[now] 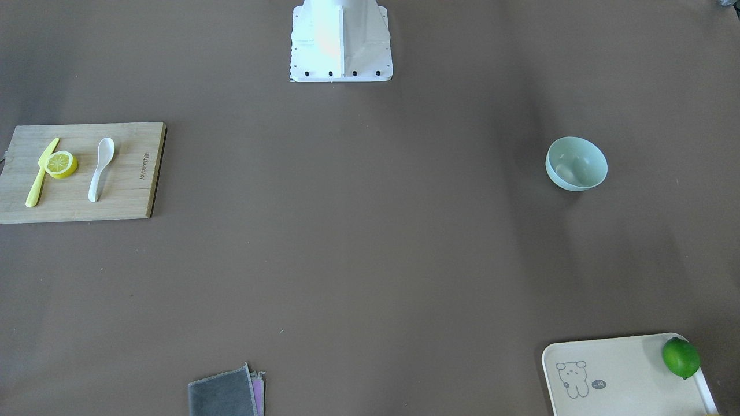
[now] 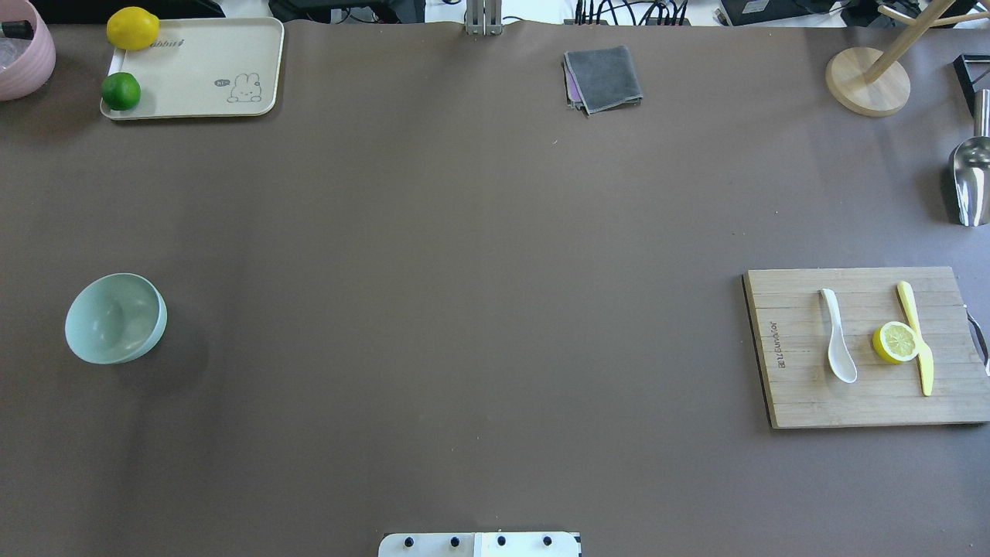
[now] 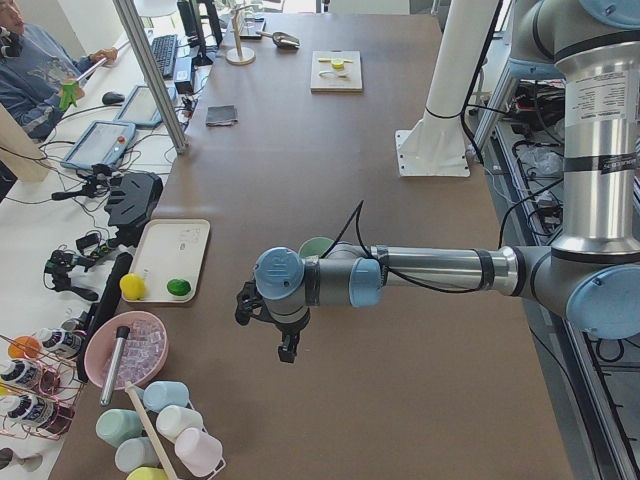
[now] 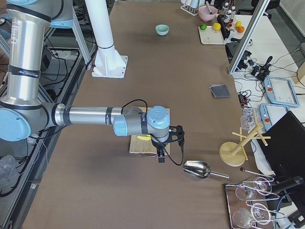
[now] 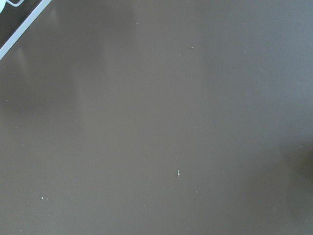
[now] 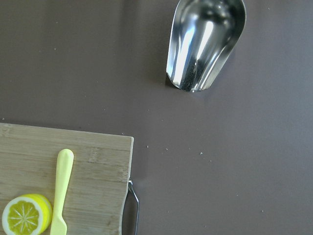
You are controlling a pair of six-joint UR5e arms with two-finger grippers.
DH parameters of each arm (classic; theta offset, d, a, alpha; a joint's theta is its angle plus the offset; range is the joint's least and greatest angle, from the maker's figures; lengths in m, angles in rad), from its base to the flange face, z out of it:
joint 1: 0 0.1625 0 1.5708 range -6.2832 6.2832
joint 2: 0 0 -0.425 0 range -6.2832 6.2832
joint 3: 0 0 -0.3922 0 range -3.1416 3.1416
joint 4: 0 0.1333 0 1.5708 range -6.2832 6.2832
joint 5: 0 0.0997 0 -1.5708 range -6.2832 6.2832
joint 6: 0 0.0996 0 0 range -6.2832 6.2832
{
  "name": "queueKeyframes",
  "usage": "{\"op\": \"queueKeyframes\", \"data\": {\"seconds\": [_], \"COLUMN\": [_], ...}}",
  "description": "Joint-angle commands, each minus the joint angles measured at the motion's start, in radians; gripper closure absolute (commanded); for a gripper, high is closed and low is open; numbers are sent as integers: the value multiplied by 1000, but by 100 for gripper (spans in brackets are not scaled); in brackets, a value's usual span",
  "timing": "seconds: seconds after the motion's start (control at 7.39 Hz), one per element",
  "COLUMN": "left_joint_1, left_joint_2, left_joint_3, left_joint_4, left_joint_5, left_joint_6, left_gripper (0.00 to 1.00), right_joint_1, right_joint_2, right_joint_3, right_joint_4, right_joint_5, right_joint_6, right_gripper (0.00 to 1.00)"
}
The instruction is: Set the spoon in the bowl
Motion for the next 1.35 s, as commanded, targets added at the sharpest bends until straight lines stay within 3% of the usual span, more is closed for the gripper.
{"op": "queueKeyframes", "data": {"seconds": [0.0, 0.68, 1.08, 1.22], "left_joint_1": [1, -1, 31, 107], "left_joint_2": [-8, 1, 18, 11], "left_joint_3": [9, -40, -68, -83], "left_joint_4": [-49, -60, -209, -277], "left_joint_5": [1, -7, -8, -4], "left_joint_6": [-1, -30, -226, -403], "left_gripper": [2, 2, 2, 2], "right_joint_1": [0, 0, 0, 0], "right_joint_2": [0, 0, -1, -1], "right_joint_3": [1, -1, -1, -2], "right_joint_4": [0, 0, 0, 0], "right_joint_5": [0, -1, 58, 69], "right_joint_6": [-1, -8, -1, 2], "right_gripper": [0, 0, 0, 0]}}
